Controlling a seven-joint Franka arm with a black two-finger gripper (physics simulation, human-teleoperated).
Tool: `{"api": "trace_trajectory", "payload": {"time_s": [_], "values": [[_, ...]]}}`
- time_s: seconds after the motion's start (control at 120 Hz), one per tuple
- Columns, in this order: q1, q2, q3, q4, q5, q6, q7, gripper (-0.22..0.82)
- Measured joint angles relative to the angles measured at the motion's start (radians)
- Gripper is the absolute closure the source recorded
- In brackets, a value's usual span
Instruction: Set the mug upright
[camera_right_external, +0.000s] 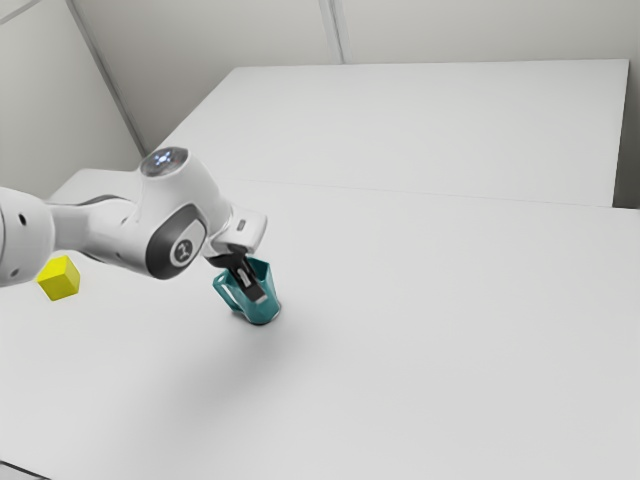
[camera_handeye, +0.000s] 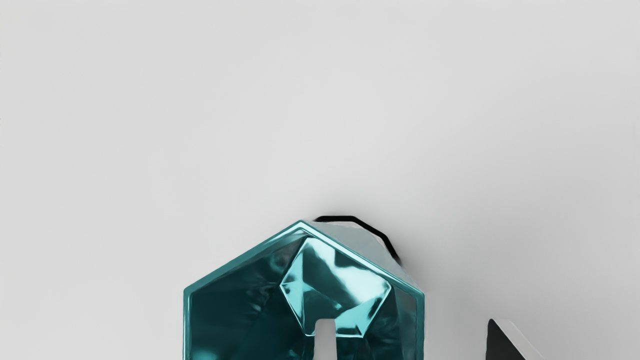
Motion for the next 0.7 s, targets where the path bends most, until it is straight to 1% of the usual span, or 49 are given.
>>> {"api": "trace_trajectory", "payload": {"time_s": [0.15,0.208,0.292,0.375,0.442,0.55,0.7], "values": [[-0.006,-0.038,-0.013,0.022,-0.001,-0.026,-0.011,0.33],[-0.004,-0.043,-0.027,0.095,-0.004,-0.061,-0.017,0.32],[-0.006,-0.032,-0.034,0.234,-0.012,-0.139,-0.029,0.28],[-0.001,0.012,-0.032,0.371,-0.027,-0.237,-0.045,0.21],[0.003,0.070,-0.023,0.473,-0.046,-0.318,-0.060,0.15],[-0.012,0.163,0.024,0.600,-0.088,-0.441,-0.093,0.09],[0.057,0.239,0.037,0.747,-0.114,-0.610,-0.159,0.04]]}}
